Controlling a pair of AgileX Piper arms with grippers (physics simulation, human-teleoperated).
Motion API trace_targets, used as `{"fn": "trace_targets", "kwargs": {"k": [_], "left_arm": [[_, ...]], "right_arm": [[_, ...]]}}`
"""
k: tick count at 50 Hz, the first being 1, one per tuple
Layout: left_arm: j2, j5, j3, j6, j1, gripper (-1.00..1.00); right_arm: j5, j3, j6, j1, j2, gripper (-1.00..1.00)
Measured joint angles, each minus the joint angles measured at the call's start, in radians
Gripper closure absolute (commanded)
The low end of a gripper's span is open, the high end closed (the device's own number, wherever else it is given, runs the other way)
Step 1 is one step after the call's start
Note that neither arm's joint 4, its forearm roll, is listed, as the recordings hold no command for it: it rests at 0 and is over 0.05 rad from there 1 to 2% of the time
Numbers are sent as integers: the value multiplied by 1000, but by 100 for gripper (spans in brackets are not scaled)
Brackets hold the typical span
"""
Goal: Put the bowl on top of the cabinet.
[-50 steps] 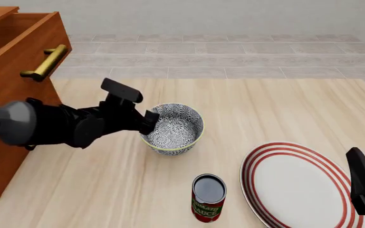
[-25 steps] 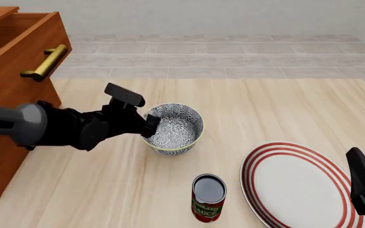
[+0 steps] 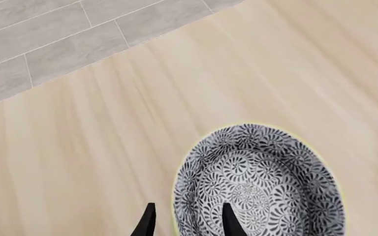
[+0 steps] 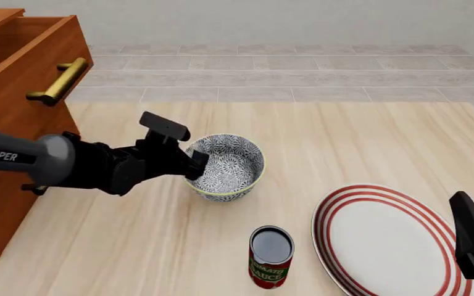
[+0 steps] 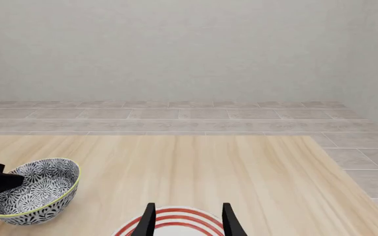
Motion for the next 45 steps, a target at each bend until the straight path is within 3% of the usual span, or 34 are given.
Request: {"fn": "trace_targets", "kwargs": {"k": [45], "left_arm": [[84,-34,-32,-5,7,-100]], "right_arm": [[0,0,0,0,0,-100]]}}
